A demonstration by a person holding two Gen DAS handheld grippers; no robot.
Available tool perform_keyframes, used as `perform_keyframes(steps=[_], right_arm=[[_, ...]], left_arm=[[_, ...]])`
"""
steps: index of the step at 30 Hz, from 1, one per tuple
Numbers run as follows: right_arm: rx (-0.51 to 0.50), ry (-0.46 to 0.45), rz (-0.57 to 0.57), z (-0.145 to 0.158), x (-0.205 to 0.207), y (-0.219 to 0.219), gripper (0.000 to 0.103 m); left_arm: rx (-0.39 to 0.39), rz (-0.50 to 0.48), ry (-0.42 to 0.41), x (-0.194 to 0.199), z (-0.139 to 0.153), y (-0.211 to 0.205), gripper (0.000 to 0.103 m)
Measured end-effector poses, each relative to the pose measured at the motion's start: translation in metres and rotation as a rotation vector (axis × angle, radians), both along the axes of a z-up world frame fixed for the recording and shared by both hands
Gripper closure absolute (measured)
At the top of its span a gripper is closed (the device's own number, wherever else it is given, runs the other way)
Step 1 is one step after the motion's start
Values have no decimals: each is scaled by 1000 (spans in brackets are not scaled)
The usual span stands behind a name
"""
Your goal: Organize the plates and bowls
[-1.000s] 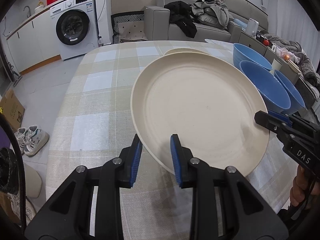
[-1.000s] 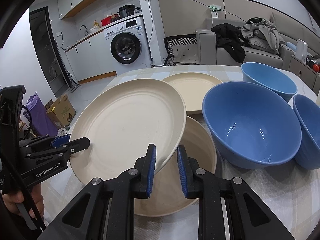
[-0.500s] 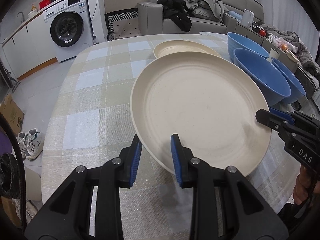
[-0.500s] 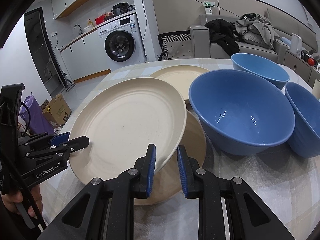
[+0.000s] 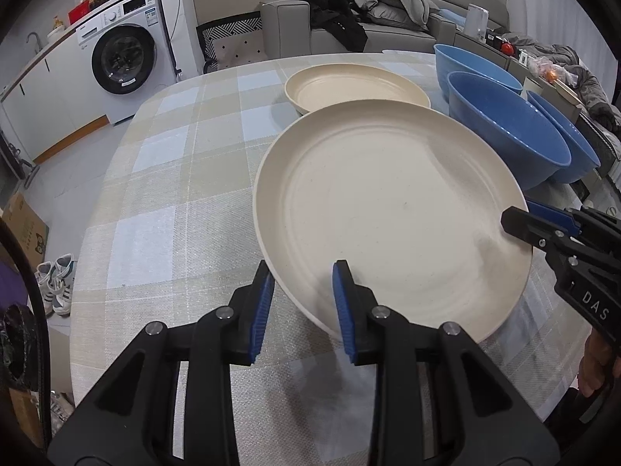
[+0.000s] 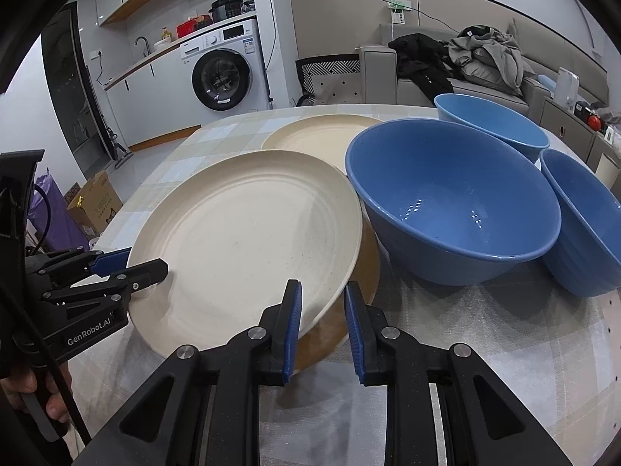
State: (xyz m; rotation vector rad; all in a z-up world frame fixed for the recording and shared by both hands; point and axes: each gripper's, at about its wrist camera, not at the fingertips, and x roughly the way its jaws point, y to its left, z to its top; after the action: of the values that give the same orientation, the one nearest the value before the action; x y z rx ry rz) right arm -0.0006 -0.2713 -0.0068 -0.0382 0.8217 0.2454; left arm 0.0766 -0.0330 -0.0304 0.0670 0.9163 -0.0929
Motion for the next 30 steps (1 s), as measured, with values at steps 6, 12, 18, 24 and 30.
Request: perform_keyframes(steps=[6, 12, 18, 24, 30], right_arm=[[-25, -6, -4, -3, -2, -1, 80], [-56, -12, -3, -7, -2, 0, 80], [-84, -19, -2, -7, -4, 2, 80], [-86, -10, -8, -11, -3, 2, 80], [-88, -18, 6, -11, -3, 5, 80]], left_arm=[[19, -3, -2, 1, -5, -5, 76], [49, 0, -6, -1, -8, -10, 75], [62, -3, -12, 0, -9, -12, 75], [56, -11, -9, 0, -10, -12, 74], [39, -26, 5, 1, -12, -12, 72]])
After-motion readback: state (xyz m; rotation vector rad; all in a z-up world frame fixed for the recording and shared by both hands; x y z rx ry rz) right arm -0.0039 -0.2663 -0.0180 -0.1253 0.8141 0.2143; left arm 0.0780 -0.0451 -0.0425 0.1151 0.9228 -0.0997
